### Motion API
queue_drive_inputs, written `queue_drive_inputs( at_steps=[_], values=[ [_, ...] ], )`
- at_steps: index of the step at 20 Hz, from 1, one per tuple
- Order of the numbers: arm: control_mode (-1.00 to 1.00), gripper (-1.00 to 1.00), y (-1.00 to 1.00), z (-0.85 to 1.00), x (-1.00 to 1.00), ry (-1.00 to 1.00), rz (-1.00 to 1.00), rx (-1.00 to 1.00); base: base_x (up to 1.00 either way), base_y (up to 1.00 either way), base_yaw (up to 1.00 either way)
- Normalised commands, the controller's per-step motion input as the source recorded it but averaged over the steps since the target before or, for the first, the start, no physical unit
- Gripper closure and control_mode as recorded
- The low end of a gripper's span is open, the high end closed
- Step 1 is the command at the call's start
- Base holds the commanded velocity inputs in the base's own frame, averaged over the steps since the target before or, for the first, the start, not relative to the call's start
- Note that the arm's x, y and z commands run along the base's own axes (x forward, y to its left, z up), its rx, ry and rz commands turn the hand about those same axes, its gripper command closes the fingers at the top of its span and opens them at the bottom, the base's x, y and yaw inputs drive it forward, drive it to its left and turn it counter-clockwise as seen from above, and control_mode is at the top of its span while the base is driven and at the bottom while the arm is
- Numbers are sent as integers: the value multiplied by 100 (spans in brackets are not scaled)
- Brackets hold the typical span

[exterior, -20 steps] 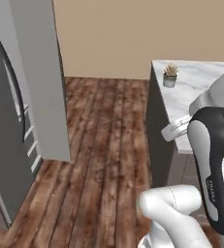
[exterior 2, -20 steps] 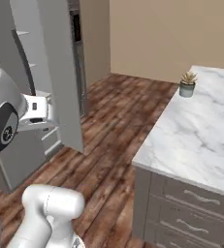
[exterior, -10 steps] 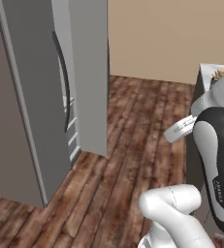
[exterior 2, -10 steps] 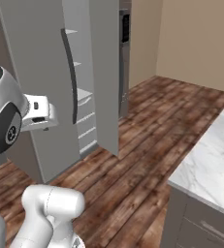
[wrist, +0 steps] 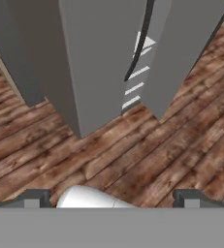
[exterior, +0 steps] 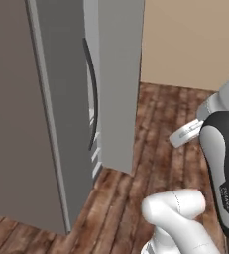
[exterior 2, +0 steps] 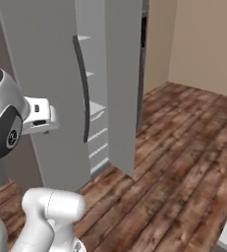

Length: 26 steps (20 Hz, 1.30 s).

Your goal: Take the lemon wedge and lime out of the freezer and place them in the tupperware container on the counter. Then put the tupperware containing the vegetables back in the freezer.

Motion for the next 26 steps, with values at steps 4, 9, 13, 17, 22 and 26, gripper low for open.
queue_drive_inputs(
  at_steps=[4, 9, 13, 17, 22, 26],
  values=[
    [100, -100, 0, 0, 0, 0, 0, 0, 100, -10, 9],
    [100, -100, 0, 0, 0, 0, 0, 0, 99, -78, 19],
    [100, -100, 0, 0, 0, 0, 0, 0, 100, -28, 24],
    [100, -100, 0, 0, 0, 0, 0, 0, 90, 0, 30],
    [100, -100, 0, 0, 0, 0, 0, 0, 52, 9, 49],
    [100, -100, 0, 0, 0, 0, 0, 0, 19, -14, 72]
  ],
)
